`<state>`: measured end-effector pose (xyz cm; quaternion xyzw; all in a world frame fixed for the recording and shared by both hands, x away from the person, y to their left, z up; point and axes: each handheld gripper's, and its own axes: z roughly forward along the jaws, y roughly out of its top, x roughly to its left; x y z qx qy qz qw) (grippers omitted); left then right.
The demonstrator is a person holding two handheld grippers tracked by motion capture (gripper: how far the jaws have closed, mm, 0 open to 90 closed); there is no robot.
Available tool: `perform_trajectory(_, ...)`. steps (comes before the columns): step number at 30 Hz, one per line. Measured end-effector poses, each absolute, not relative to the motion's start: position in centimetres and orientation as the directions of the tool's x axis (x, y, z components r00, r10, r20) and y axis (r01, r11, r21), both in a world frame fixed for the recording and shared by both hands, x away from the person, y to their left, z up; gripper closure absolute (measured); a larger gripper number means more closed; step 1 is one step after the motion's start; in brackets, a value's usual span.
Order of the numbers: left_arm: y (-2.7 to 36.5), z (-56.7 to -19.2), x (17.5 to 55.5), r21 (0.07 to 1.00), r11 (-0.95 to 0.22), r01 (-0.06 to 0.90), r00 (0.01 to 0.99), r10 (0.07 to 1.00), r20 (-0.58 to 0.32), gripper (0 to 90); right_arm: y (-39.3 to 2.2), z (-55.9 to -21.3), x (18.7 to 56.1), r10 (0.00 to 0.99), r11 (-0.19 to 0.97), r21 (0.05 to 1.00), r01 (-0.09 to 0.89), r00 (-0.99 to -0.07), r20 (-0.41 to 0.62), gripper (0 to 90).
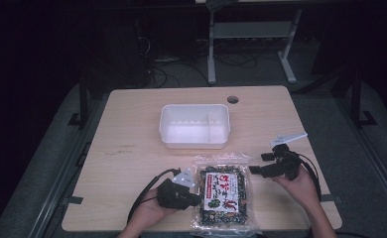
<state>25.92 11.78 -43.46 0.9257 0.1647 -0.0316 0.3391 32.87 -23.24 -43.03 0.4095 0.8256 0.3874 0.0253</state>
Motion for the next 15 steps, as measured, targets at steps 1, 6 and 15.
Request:
perform_trajectory(1, 11.7, -43.6, 25.9, 0.614, -0.719, 0.325, 0.945, 0.278, -0.175, 85.5, -23.1, -43.0, 33.3, 0.704, 0.366, 0.650, 0.666, -0.655, 0.274, 19.5)
perform_trajectory(6, 11.6, -43.9, 26.1, 0.604, -0.726, 0.329, 0.944, 0.275, -0.182, 88.3, -22.5, -43.1, 34.8, 0.720, 0.382, 0.604, 0.699, -0.635, 0.279, 21.3)
perform_trajectory(15, 11.9, -44.1, 26.3, 0.608, -0.720, 0.335, 0.942, 0.280, -0.188, 88.3, -21.6, -43.7, 37.3, 0.724, 0.381, 0.549, 0.744, -0.609, 0.324, 33.1)
